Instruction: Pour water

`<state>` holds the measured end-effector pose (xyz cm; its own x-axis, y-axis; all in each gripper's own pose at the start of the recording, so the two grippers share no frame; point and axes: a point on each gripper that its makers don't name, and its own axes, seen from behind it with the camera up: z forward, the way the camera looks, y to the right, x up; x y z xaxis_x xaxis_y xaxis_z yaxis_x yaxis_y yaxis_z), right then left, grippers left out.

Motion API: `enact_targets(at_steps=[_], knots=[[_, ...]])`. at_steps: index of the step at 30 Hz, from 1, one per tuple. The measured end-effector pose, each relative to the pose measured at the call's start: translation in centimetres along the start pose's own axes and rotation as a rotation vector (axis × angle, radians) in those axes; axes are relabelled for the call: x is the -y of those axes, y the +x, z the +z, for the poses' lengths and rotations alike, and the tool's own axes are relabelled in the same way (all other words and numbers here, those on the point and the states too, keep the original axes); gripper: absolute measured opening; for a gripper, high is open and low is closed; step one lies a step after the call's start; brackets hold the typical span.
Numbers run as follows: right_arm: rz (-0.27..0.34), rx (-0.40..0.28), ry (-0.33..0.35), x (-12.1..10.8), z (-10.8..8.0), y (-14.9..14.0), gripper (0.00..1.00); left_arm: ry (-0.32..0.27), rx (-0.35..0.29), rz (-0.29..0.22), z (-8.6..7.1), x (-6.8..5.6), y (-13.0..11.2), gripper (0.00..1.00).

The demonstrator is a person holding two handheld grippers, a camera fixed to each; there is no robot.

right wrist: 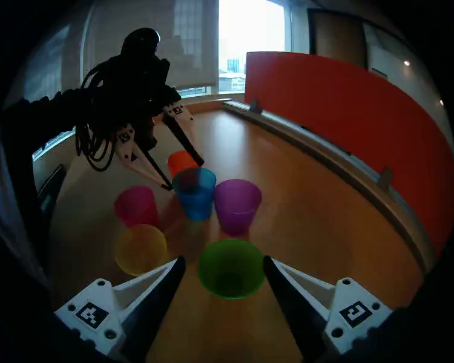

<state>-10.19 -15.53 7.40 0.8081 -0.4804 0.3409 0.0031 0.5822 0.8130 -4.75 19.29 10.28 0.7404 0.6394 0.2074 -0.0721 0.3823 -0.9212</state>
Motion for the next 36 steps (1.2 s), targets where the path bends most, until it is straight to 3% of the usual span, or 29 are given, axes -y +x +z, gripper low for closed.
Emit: enact_targets(at_steps=[36], knots=[[0.019, 0.021, -0.004, -0.7, 1.1, -2.2, 1.0, 0.004, 0.016, 0.007, 1.8, 0.2, -0.3, 0.9]])
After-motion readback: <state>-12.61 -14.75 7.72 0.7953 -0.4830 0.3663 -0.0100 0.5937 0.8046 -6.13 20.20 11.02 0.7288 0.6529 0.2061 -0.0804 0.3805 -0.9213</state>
